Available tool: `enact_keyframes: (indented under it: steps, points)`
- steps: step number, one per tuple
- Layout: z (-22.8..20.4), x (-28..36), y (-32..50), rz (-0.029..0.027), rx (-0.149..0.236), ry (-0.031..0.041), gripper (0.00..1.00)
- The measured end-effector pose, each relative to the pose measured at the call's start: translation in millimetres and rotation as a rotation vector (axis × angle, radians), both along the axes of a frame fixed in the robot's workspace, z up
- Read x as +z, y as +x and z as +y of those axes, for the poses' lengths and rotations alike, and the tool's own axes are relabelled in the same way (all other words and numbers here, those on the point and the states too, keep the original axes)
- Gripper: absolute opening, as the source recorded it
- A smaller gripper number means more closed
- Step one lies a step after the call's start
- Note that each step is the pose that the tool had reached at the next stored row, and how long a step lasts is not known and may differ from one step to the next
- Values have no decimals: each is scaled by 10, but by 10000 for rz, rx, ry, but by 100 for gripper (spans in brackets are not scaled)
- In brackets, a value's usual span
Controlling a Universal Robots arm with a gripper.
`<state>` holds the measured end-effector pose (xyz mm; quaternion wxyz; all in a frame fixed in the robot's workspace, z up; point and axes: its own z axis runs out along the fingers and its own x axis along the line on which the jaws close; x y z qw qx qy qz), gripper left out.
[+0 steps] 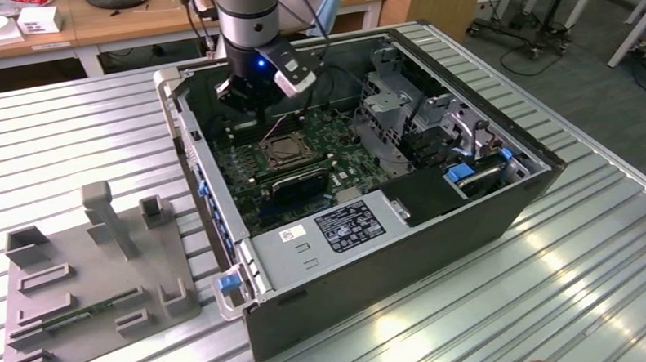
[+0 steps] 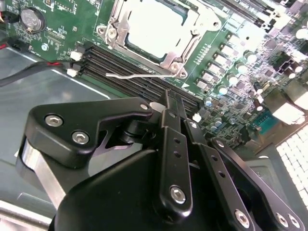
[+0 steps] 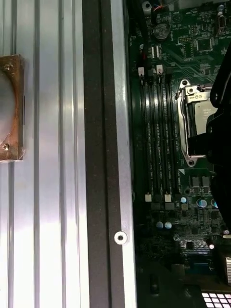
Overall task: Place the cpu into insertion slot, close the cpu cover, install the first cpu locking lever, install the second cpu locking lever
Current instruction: 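Install the first cpu locking lever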
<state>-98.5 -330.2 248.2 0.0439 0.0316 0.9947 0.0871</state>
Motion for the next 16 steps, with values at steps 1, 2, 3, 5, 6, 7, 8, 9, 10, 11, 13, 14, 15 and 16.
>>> enact_keyframes:
  steps: [1,2,3,5,6,7,8,9,10,11,13,14,15,16]
  points:
    - [-5,-11,12,-1,0,36,10]
    - [-6,-23,25,-1,-1,73,10]
    - [-6,-33,37,1,-3,115,10]
    - [-6,-54,63,1,-4,203,10]
    - [-7,-63,75,1,-5,232,10]
    - [-7,-72,86,0,-5,252,10]
    - [-7,-81,97,0,-6,263,10]
    - [-6,-87,105,2,-6,265,10]
    - [-6,-89,110,3,-6,263,10]
    - [-7,-89,110,3,-7,263,10]
    - [-7,-91,110,1,-7,265,10]
    - [-7,-91,110,1,-7,265,10]
    - [-6,-92,110,1,-7,265,10]
    - [-7,-93,110,1,-7,265,10]
